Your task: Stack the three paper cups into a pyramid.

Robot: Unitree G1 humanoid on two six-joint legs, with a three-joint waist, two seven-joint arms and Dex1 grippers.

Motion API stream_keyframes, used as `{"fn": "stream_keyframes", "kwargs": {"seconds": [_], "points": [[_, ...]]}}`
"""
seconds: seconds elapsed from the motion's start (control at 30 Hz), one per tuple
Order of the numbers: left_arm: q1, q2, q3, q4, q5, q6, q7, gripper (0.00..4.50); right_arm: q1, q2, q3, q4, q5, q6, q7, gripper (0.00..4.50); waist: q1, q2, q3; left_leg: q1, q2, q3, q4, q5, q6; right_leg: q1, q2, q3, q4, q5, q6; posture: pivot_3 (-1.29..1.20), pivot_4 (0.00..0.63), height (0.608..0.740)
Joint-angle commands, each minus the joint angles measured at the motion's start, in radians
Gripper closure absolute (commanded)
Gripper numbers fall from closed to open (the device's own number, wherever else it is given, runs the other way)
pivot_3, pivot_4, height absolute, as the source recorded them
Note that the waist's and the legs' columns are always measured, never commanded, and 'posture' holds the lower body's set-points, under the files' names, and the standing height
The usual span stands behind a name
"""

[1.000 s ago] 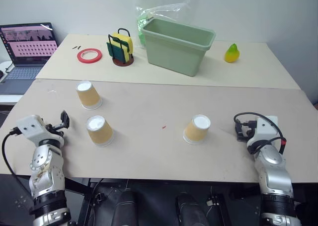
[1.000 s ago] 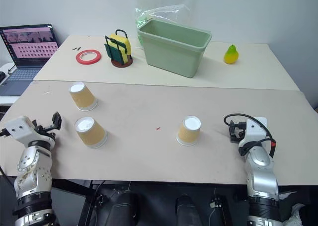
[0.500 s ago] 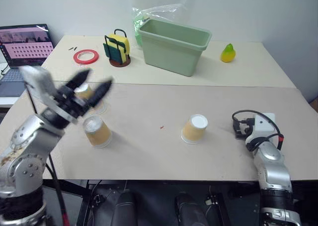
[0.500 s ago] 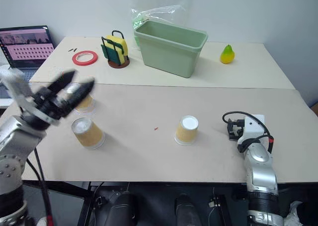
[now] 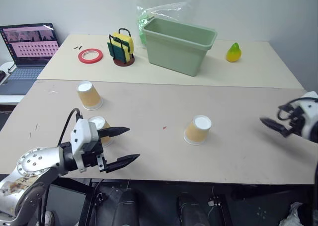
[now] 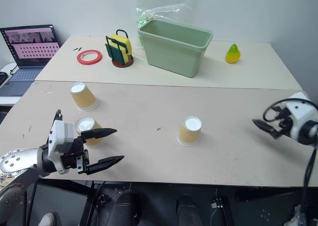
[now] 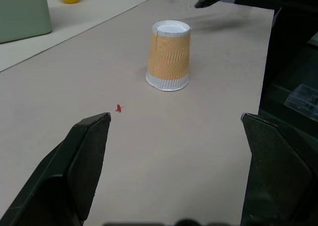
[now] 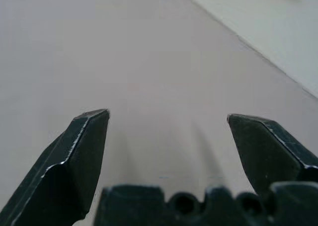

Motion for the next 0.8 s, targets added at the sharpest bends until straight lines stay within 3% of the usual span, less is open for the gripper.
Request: {"fn": "stream_keyframes", "kwargs": {"seconds": [0.03,0.2,0.4,0.5,0.8], "points": [[-0.013,-0.004,-0.011,-0.006,0.016,-0.024,-0.02,0.0,0.05,-0.04,0.029,-0.226,0.134,0.103,0.185,0.05,-0.008,0.0,0.0,0.001,0.0,0.0,0.0,0.0,0.0,0.0,0.0,0.0,0.0,0.0,0.0,0.0,0.15,0.656],[-0.027,-0.006,-0.026,0.007,0.039,-0.03,-0.03,0.0,-0.035,0.056,0.143,-0.427,0.161,0.197,0.096,0.05,-0.025,0.0,0.0,0.007,0.001,0.0,0.0,0.0,0.0,0.004,0.001,0.001,0.0,-0.002,0.005,0.0,0.15,0.656],[-0.014,-0.008,-0.02,0.008,0.058,-0.036,-0.042,0.0,-0.155,0.144,0.198,-0.425,0.141,0.234,0.01,0.05,-0.005,-0.001,0.001,0.006,0.0,0.0,-0.001,-0.001,-0.002,0.003,0.0,0.0,-0.002,0.0,0.0,0.0,0.15,0.656],[-0.006,-0.013,-0.022,0.0,0.065,-0.037,-0.041,0.0,-0.198,0.163,0.221,-0.397,0.123,0.228,-0.005,0.05,0.0,-0.001,0.001,0.005,0.0,0.0,-0.002,-0.001,-0.002,0.003,0.0,0.0,-0.002,0.003,0.005,0.0,0.15,0.656],[-0.012,-0.018,-0.018,0.005,0.079,-0.034,-0.037,0.0,-0.274,0.209,0.284,-0.417,0.126,0.242,0.017,0.05,-0.001,-0.001,0.001,0.006,0.0,0.0,-0.002,-0.001,-0.002,0.003,0.0,0.001,-0.002,0.001,0.0,0.0,0.15,0.656]]}}
